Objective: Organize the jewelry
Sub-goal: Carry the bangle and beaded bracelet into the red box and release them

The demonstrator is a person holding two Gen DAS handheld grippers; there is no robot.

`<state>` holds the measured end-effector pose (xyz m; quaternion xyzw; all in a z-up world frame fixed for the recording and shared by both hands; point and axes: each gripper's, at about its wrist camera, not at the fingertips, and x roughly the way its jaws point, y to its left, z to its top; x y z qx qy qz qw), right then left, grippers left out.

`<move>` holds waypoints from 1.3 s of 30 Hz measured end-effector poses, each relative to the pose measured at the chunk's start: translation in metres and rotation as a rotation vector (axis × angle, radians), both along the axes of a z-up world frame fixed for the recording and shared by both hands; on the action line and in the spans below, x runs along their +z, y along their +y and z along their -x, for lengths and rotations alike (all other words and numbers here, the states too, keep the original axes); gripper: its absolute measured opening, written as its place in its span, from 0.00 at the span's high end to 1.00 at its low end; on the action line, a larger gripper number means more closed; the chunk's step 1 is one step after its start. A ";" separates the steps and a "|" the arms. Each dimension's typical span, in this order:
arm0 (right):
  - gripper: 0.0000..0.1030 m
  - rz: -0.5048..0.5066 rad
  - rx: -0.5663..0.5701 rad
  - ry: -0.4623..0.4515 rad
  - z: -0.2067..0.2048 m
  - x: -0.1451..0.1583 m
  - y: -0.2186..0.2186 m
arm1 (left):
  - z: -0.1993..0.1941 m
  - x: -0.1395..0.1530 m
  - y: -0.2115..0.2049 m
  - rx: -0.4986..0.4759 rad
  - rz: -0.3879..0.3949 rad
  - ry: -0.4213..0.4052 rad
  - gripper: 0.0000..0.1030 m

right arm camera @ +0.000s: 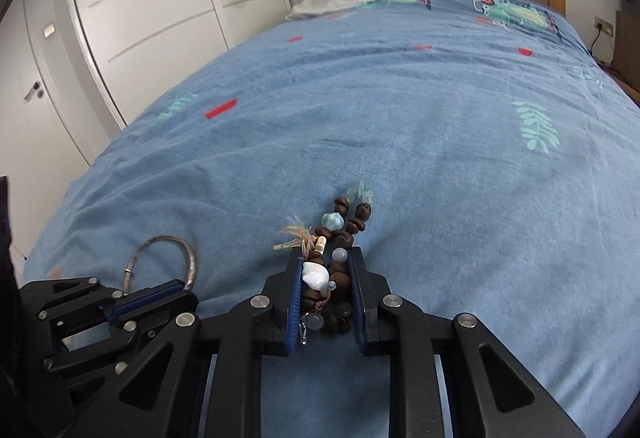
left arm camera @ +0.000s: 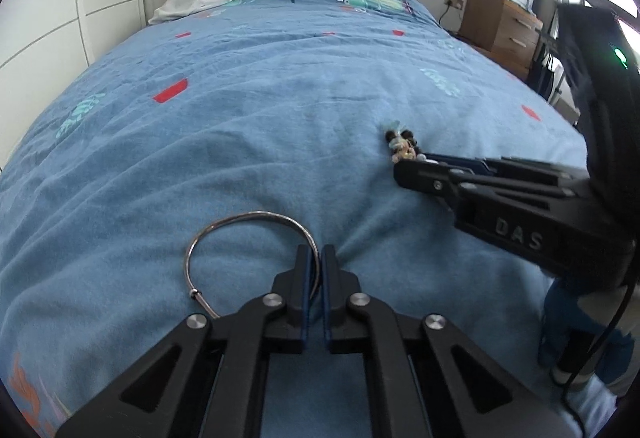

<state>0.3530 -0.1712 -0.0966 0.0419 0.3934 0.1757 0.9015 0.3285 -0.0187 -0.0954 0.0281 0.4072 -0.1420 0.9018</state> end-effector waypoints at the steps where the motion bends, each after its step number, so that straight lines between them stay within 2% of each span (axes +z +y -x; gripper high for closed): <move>1: 0.80 -0.005 0.001 -0.006 0.005 0.003 -0.001 | 0.003 0.002 0.000 0.001 0.017 0.004 0.96; 8: 0.80 -0.063 -0.028 -0.024 0.044 0.020 -0.017 | 0.026 0.026 -0.005 0.003 0.113 -0.002 0.96; 18: 0.80 -0.084 -0.130 -0.081 0.105 0.063 -0.071 | 0.061 0.066 -0.049 -0.069 0.177 -0.040 0.96; 23: 0.80 -0.064 -0.208 -0.115 0.138 0.087 -0.115 | 0.080 0.086 -0.095 -0.148 0.223 -0.056 0.96; 29: 0.80 -0.010 -0.335 -0.137 0.184 0.106 -0.188 | 0.102 0.104 -0.162 -0.261 0.273 -0.065 0.96; 34: 0.80 0.028 -0.431 -0.118 0.216 0.104 -0.244 | 0.124 0.108 -0.230 -0.373 0.290 -0.054 0.96; 39: 0.80 0.059 -0.499 -0.063 0.238 0.084 -0.291 | 0.143 0.097 -0.287 -0.452 0.278 -0.024 0.96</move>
